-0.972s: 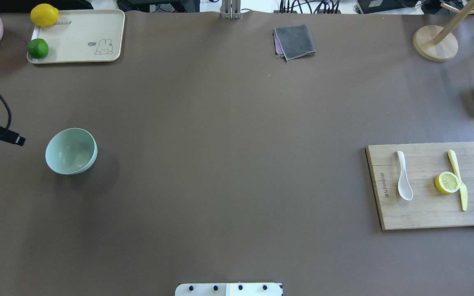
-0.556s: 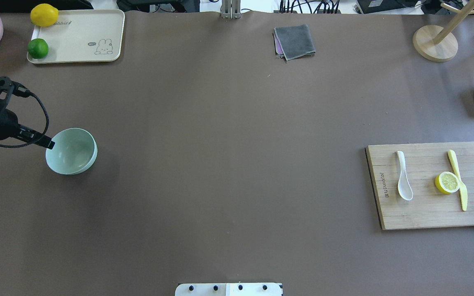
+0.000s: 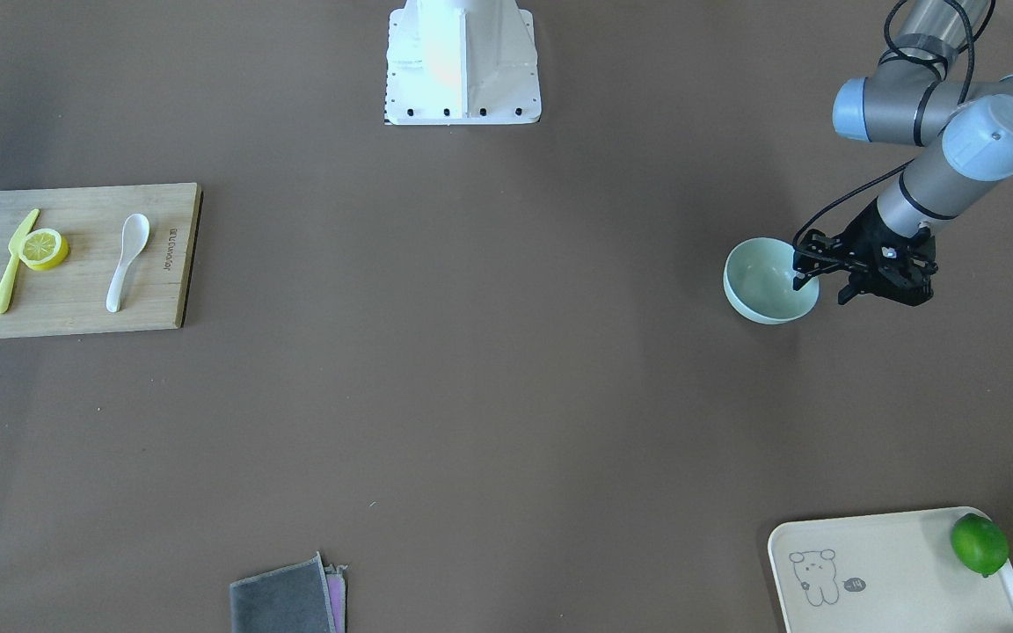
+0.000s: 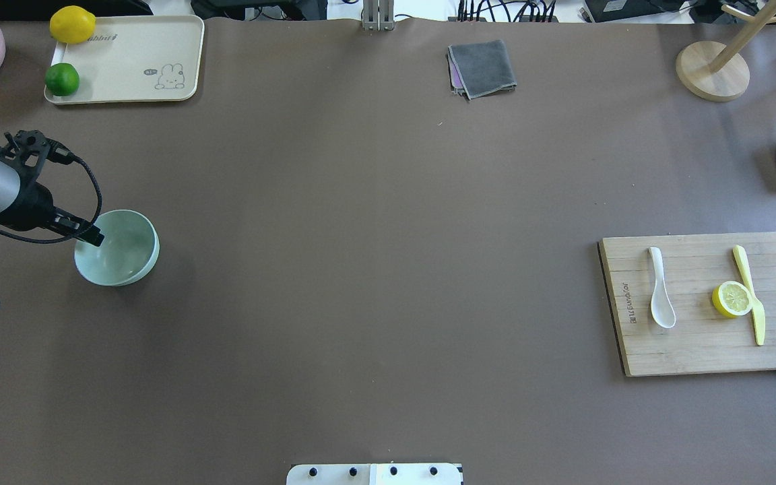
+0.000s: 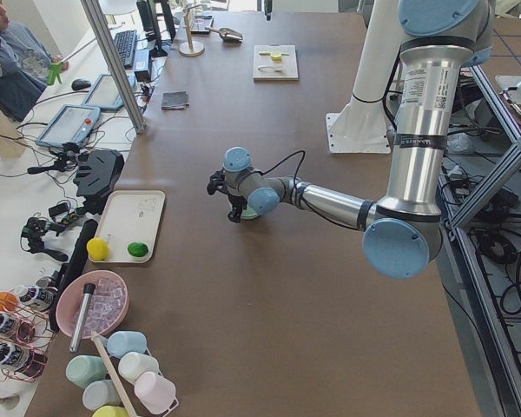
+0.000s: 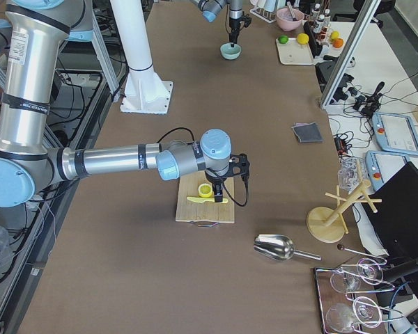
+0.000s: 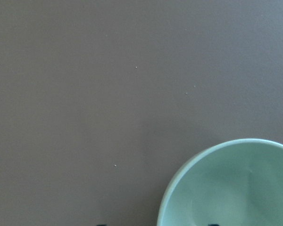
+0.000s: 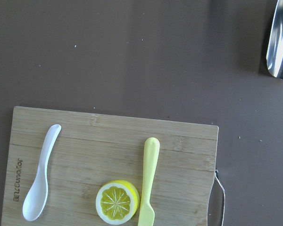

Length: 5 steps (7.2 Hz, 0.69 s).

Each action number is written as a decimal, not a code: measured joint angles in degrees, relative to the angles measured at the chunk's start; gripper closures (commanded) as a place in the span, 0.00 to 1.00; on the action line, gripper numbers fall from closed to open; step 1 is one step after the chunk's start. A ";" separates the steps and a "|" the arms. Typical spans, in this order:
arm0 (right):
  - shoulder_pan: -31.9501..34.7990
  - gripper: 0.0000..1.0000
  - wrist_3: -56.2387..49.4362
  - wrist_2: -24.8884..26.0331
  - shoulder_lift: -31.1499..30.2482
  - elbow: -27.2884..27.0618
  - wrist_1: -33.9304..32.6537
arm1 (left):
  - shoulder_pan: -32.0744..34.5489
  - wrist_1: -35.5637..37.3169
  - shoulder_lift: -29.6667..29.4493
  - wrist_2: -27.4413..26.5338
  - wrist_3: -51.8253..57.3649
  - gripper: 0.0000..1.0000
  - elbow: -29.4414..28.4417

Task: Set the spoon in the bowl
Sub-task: 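Reach the left gripper down to the rim of the pale green bowl, then slide the bowl centerward with the left gripper while the right arm reaches for the spoon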

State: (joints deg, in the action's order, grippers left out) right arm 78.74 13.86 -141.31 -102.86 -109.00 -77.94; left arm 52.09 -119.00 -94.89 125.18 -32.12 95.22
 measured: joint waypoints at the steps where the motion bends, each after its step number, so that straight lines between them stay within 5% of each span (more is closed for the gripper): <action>1: -0.13 0.00 0.02 -0.01 0.02 -0.03 0.06 | -0.10 0.00 -0.03 0.04 -0.08 1.00 -0.07; 5: -1.87 0.01 5.40 -0.03 0.07 -1.34 1.04 | -0.19 1.69 -2.70 0.20 -5.05 1.00 2.67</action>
State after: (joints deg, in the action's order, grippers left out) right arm 76.87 19.25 -141.34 -102.79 -110.34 -76.90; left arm 51.90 -117.31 -97.59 125.38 -37.17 97.89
